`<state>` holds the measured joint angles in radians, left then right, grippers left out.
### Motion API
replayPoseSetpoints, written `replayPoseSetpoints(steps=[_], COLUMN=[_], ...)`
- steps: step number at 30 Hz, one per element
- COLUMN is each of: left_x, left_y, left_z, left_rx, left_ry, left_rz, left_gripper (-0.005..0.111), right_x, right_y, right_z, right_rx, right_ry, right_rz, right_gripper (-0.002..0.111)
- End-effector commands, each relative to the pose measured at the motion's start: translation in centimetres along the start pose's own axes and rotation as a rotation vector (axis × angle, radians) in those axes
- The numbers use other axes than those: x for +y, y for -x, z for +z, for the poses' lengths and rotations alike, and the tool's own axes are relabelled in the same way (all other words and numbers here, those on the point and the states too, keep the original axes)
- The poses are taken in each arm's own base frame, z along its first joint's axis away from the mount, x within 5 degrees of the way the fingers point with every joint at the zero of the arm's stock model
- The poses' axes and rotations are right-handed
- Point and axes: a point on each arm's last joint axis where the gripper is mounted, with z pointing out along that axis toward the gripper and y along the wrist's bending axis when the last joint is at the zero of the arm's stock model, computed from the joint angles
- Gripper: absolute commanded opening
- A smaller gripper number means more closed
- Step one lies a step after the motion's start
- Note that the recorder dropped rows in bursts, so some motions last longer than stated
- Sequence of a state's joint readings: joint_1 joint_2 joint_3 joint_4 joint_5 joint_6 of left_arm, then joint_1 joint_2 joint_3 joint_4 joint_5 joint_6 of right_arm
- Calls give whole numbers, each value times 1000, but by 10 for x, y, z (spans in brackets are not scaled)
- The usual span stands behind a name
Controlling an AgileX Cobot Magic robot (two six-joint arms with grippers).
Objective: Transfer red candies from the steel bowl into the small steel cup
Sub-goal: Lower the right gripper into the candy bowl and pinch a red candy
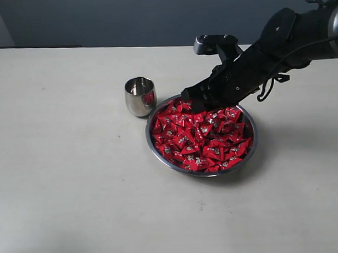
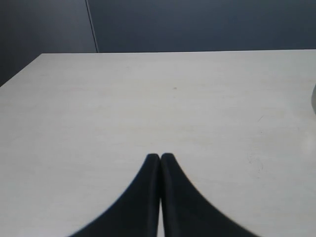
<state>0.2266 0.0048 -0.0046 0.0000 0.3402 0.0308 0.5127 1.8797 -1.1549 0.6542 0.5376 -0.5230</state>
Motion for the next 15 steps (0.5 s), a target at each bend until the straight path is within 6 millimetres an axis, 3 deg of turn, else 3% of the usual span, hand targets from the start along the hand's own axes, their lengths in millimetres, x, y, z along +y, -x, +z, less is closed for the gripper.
replayPoseSetpoints(steps=[1,10,15], left_x=[-1,-1,-1], left_y=[0,0,0], left_z=[0,0,0], left_rx=[-11,-11,-11], left_ry=[-11,-11,-11], left_rz=[-5,-5,-5], left_gripper=[0,0,0], right_x=[-3,-4,-10], right_y=[3,21,20], right_z=[5,24,26], right_rx=[-26,21,65], right_ry=[-17,20,-34], right_rz=[12,22,17], right_gripper=[36,36,36])
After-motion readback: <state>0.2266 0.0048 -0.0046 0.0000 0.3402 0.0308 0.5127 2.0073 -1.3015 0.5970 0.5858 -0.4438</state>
